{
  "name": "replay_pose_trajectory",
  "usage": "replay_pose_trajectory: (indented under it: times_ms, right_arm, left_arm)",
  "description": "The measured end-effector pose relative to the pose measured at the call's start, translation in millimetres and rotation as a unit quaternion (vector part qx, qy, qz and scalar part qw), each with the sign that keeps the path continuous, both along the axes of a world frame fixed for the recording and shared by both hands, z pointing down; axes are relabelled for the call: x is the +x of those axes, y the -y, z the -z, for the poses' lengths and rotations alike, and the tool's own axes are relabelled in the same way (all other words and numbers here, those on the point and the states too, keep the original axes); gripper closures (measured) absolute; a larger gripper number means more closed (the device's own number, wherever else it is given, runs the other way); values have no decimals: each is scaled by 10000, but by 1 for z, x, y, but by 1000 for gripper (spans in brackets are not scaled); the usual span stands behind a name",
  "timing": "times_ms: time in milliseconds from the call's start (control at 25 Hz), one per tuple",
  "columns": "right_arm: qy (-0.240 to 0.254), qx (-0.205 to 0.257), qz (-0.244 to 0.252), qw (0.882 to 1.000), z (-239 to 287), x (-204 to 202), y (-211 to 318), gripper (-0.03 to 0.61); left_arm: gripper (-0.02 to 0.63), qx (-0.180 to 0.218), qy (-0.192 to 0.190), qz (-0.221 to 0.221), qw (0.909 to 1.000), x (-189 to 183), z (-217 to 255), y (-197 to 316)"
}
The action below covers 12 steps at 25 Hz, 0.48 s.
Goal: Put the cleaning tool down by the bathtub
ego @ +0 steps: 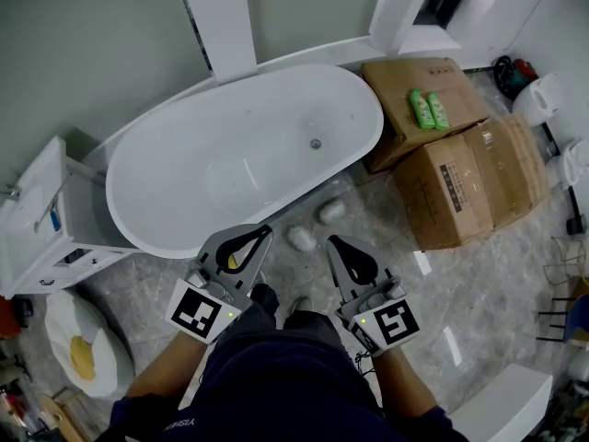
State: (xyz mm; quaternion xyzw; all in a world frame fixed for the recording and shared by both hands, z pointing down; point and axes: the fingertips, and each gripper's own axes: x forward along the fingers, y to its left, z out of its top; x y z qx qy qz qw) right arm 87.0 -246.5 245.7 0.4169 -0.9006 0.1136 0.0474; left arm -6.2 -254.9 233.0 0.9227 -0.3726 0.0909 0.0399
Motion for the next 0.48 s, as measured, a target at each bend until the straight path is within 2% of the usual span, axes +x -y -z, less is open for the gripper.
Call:
replay_pose_trajectory:
  times_ms: [480]
  right_arm:
    - [-39, -17, 45, 10000, -5, 3, 6, 574]
  left_arm:
    - [580, -61, 16, -13, 10000, 5, -3, 5]
